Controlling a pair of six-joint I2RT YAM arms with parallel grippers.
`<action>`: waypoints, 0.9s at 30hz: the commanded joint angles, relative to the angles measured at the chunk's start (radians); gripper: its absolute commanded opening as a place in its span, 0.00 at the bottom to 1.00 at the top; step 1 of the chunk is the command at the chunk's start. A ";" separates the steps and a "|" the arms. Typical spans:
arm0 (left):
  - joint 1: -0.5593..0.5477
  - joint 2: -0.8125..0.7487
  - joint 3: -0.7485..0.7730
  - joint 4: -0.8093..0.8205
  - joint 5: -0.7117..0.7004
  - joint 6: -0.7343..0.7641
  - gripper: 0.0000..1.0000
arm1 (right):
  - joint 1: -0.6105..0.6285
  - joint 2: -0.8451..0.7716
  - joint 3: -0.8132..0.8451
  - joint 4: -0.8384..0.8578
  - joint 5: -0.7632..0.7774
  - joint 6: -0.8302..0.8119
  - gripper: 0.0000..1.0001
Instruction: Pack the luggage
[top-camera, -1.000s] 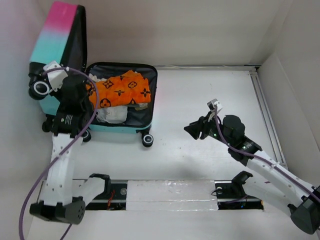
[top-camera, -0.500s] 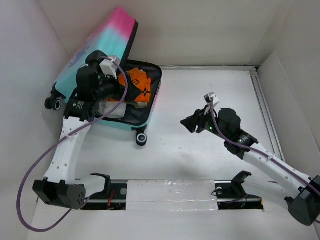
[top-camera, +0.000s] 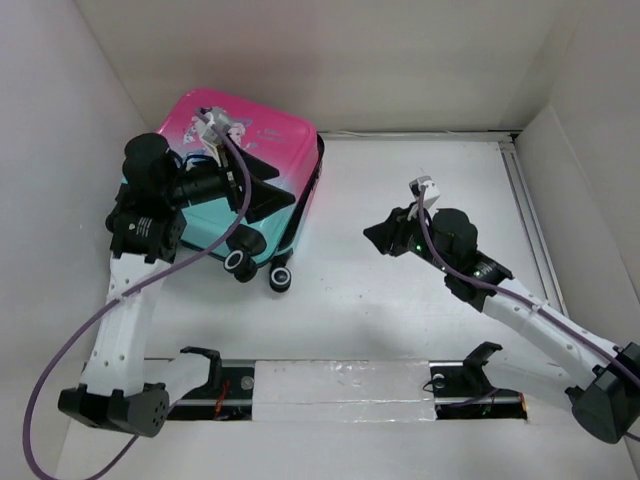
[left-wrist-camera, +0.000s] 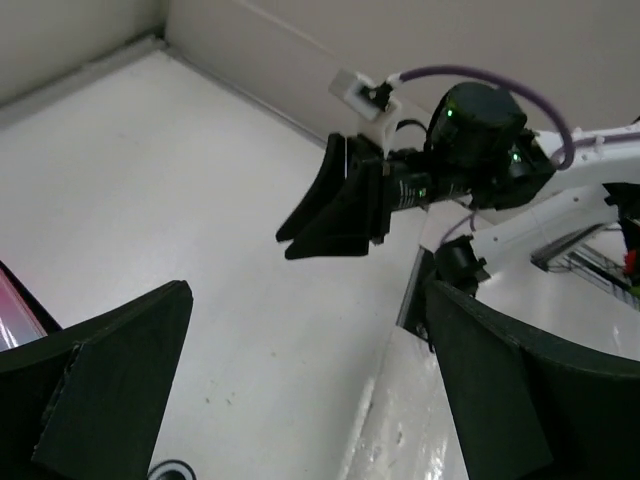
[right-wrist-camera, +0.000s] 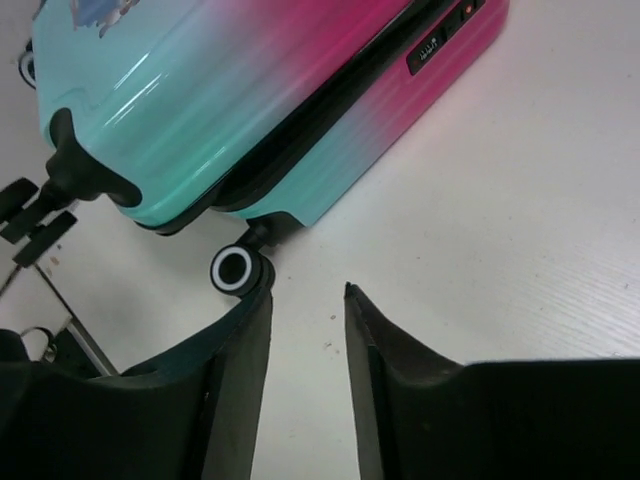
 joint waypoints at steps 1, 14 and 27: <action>0.004 -0.066 0.022 0.191 -0.108 -0.108 1.00 | 0.009 0.016 0.058 0.023 0.033 0.011 0.39; 0.330 0.653 0.606 -0.139 -1.063 -0.208 0.23 | 0.019 0.081 0.001 0.099 0.051 0.011 0.00; 0.524 1.085 0.977 -0.190 -1.309 -0.133 0.13 | 0.028 0.217 -0.010 0.157 0.062 0.002 0.00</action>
